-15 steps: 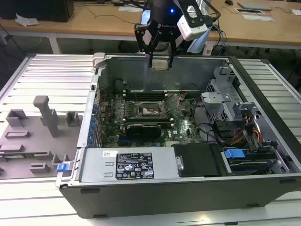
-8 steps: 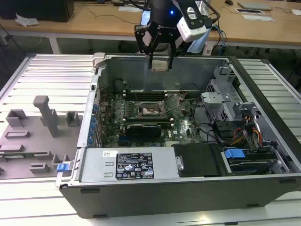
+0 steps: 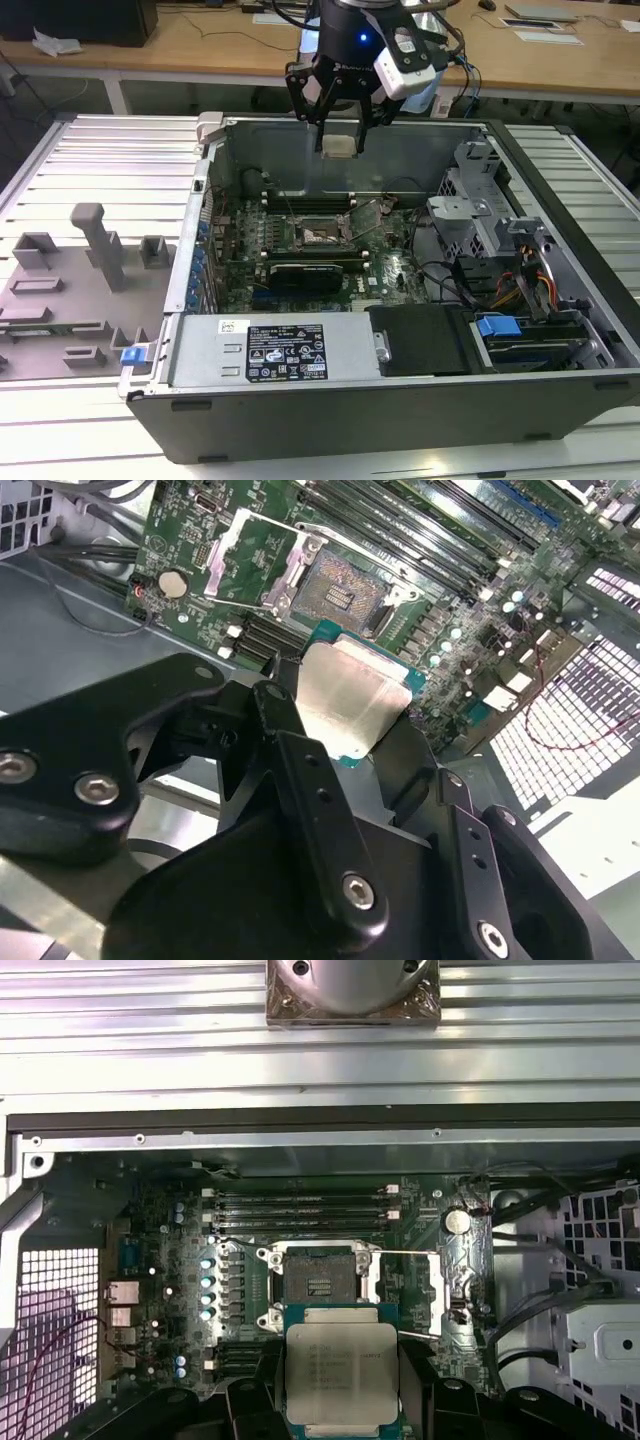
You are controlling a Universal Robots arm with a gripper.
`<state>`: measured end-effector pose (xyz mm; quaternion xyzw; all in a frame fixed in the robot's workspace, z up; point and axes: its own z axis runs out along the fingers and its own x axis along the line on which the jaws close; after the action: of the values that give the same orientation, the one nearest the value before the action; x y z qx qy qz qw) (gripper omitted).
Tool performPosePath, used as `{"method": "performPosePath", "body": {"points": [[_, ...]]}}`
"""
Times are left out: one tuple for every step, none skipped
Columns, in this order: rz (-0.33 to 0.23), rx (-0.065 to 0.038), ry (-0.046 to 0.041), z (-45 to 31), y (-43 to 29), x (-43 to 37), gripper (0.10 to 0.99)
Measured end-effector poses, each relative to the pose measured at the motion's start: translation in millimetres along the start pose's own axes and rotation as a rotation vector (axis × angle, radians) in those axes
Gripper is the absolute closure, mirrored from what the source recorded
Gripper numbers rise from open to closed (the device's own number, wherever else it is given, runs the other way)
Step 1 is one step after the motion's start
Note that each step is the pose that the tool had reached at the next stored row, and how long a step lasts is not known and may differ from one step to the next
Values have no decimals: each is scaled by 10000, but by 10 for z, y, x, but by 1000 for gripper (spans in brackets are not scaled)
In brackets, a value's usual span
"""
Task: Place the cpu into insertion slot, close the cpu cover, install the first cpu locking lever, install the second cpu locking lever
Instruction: 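Place the cpu into insertion slot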
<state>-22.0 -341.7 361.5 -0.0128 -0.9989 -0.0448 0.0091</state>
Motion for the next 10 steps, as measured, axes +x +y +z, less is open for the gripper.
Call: {"method": "performPosePath", "body": {"points": [[0,1,0,10,-1,0,545],[0,1,0,19,-2,0,545],[0,1,0,24,-2,0,545],[0,2,0,28,-2,-1,545],[0,3,0,33,-3,-1,545],[0,3,0,37,-3,-1,545],[0,4,0,42,-4,-1,545],[0,5,0,46,-4,-1,545],[0,6,0,51,-5,-1,545],[0,8,0,55,-5,-1,545]]}}
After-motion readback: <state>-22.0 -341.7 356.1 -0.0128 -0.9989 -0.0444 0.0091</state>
